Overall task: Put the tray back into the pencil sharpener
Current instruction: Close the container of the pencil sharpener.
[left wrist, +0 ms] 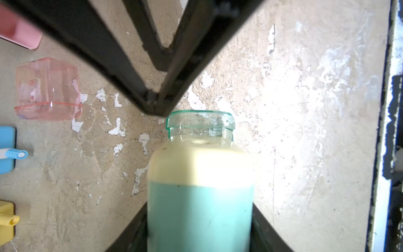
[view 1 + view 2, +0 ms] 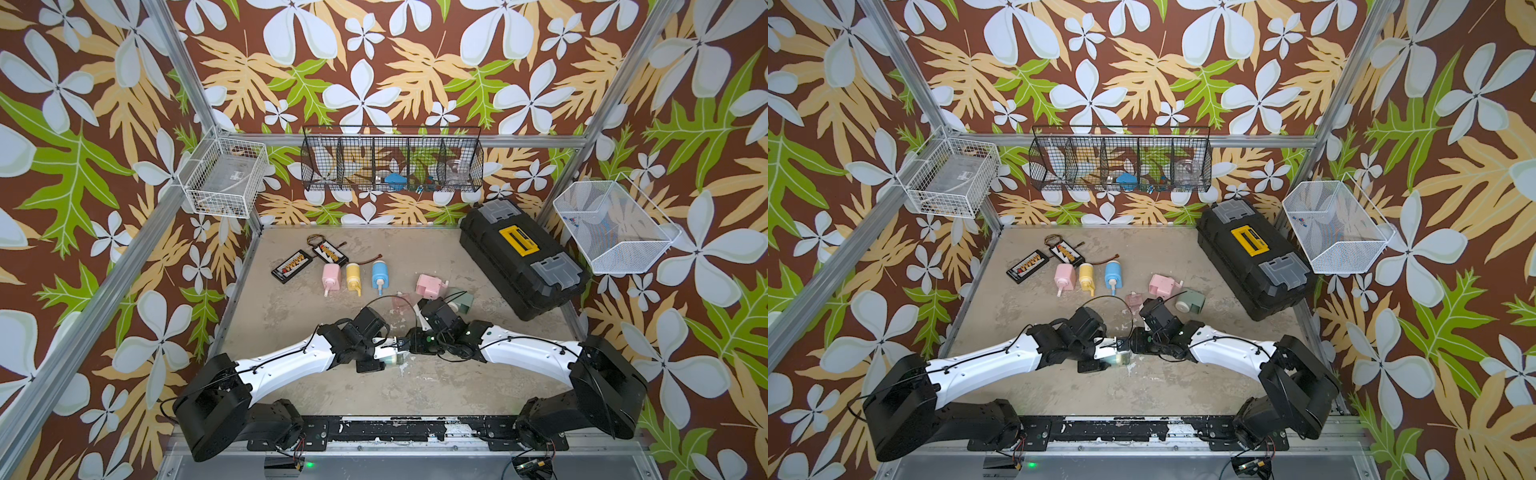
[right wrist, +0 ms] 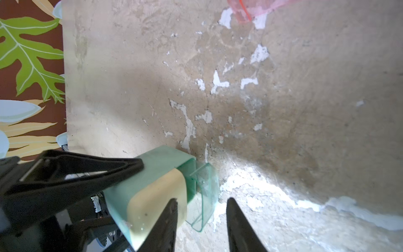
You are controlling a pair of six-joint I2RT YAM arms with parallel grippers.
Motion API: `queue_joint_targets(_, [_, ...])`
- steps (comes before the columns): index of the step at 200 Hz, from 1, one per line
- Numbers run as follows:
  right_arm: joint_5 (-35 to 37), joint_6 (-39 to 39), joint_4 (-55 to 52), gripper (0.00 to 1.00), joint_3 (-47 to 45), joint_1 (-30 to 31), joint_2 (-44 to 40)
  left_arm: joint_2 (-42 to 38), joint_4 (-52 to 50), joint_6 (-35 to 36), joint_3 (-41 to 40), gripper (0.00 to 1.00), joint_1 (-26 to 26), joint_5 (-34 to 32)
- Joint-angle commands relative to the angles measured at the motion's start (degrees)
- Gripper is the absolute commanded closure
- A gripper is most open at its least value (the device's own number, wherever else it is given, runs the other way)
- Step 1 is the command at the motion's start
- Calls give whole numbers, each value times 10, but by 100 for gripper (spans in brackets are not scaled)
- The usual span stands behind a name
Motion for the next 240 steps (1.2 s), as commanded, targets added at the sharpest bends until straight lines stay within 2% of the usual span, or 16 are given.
queue_joint_targets(1, [13,15,-10,67,-16,-6,10,2,-35,-1,-5,52,1,-10])
queue_joint_targets(18, [6,19,-12,72,-15,-6,35,1,-36,-1,-5,52,1,-10])
queue_joint_targets(46, [-29,15,22,75,-3,-3,67,3,-34,-3,-5,52,1,-7])
queue_joint_targets(81, [-74,-1,52,76,30,15,101,5,-32,-8,-2,53,1,-2])
queue_joint_targets(148, [-135,27,135,76,13,24,119,4,-22,-20,-7,56,1,4])
queue_joint_targets(166, [-114,32,131,76,3,23,92,0,-20,-23,-8,61,1,3])
queue_joint_targets(180, [-75,34,111,75,-7,19,55,-6,-18,-27,-8,69,1,-7])
queue_joint_targets(218, [58,32,21,72,-43,4,-83,-47,-9,-66,-5,100,2,-34])
queue_joint_targets(240, [112,32,-14,72,-65,-6,-165,-78,-6,-105,-1,100,2,-52])
